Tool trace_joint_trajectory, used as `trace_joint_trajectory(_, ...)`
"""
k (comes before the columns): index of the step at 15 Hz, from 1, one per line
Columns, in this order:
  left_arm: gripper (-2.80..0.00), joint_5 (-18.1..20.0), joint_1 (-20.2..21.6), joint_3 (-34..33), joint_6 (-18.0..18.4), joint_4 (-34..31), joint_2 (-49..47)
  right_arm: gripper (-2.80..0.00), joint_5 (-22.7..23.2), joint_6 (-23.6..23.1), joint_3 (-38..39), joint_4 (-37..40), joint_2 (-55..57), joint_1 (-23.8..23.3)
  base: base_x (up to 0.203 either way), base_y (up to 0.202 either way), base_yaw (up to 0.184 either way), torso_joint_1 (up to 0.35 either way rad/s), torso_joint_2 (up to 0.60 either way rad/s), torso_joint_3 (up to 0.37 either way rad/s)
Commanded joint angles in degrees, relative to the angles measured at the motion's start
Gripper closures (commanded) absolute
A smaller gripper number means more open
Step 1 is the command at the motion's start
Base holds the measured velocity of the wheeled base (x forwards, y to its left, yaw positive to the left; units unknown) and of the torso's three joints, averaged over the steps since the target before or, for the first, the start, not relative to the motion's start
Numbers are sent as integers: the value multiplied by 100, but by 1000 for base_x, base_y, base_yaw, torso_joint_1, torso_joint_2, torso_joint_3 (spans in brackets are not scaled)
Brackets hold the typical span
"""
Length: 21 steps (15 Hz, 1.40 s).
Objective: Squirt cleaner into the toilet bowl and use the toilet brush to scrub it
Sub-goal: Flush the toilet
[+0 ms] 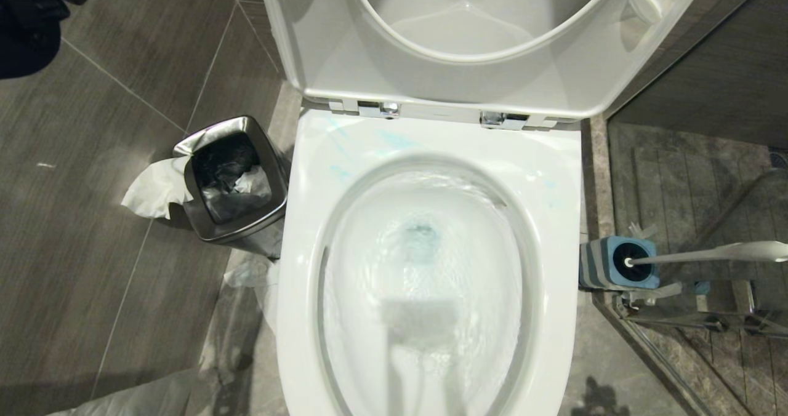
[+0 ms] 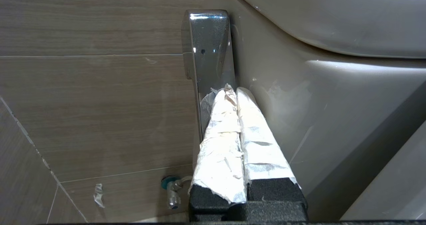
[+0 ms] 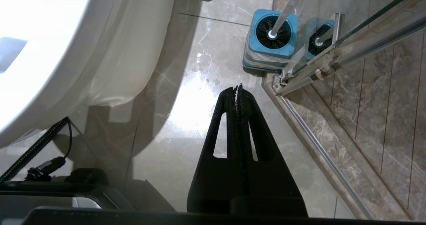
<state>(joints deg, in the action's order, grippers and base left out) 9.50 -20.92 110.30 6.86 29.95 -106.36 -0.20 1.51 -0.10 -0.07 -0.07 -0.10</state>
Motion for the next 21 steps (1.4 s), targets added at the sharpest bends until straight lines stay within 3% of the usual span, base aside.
trace_joint_trajectory(1, 0, 11, 9, -21, 24, 34, 79, 0, 3, 7, 1, -1, 7, 1, 0, 0, 0, 0, 0, 0)
trace_joint_trajectory(19, 0, 20, 9, -12, 378, -535, 1772, 0, 3, 7, 1, -1, 7, 1, 0, 0, 0, 0, 0, 0)
trace_joint_trajectory(21, 0, 51, 9, -17, 373, -916, 2037, 0, 3, 3, 1, -1, 7, 1, 0, 0, 0, 0, 0, 0)
